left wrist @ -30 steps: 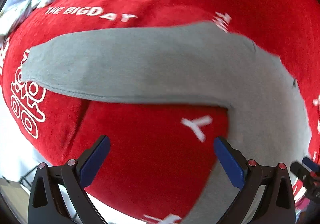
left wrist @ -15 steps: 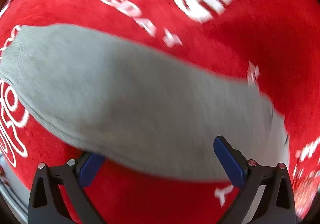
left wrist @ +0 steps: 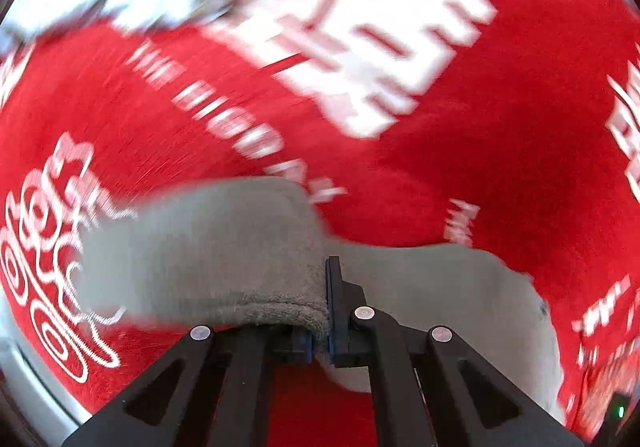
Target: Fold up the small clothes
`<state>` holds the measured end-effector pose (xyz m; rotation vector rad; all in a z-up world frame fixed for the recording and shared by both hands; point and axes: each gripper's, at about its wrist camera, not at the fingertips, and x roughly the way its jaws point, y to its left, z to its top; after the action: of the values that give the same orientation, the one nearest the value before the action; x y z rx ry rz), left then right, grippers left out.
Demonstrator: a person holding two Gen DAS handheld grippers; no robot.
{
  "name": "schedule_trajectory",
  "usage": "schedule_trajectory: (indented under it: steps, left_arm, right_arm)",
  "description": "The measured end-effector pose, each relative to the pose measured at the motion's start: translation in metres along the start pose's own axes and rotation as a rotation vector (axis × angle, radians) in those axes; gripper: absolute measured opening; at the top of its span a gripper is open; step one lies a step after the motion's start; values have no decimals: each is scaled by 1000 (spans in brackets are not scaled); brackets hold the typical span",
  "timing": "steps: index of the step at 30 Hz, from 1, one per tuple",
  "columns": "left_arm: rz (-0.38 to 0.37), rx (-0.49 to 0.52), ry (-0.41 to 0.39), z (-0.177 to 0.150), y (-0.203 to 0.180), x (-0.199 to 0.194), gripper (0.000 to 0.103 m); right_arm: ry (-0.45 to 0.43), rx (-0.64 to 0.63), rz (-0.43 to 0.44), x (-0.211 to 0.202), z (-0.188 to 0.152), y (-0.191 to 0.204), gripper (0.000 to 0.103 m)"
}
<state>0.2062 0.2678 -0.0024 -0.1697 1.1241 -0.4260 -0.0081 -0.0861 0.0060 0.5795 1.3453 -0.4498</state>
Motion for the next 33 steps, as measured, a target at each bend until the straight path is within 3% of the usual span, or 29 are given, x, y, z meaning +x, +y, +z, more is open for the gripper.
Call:
schedule_trajectory:
  steps: [6,8,11,13,16,20,22,23,24,26,29,33]
  left_arm:
    - [-150,349,-17,-22,-161,-21,6]
    - [-206,468,14,-49,-225,-11,6]
    - [-243,570,102,-94,-293,17,6]
    - [-228,644,168,-131,-333,40,6]
    - [-145,767,247,-183,-375,73,6]
    - [-7,878,266,-224,-387,89,6]
    - [-2,870,242,-225,-385,81,6]
    - [-9,854,232,-222,-383,73,21]
    - [-13,843,233,-218,-380,69,56]
    - [-7,822,207,-211,-372,46,87]
    - [29,816,155,-196,-354,16,87]
    - [115,740,132,-164,-307,-3,87]
  right_arm:
    - [-66,125,11,-24,-3,-73,103]
    - [-81,178,2,-31,-7,-106,103]
    - [-83,238,-13,-30,-13,-148,103]
    - [-63,293,-25,-26,-23,-186,103]
    - [-34,341,-37,-19,-37,-210,103]
    - [-20,348,-47,-16,-47,-232,103]
    - [-19,333,-41,-16,-43,-231,103]
    - [-21,323,-40,-17,-40,-227,103]
    - [-32,291,-39,-19,-34,-219,103]
    - [-55,210,-44,-21,-19,-194,103]
    - [-89,69,-42,-22,-1,-154,103]
    - [-127,-224,-104,-6,20,-77,103]
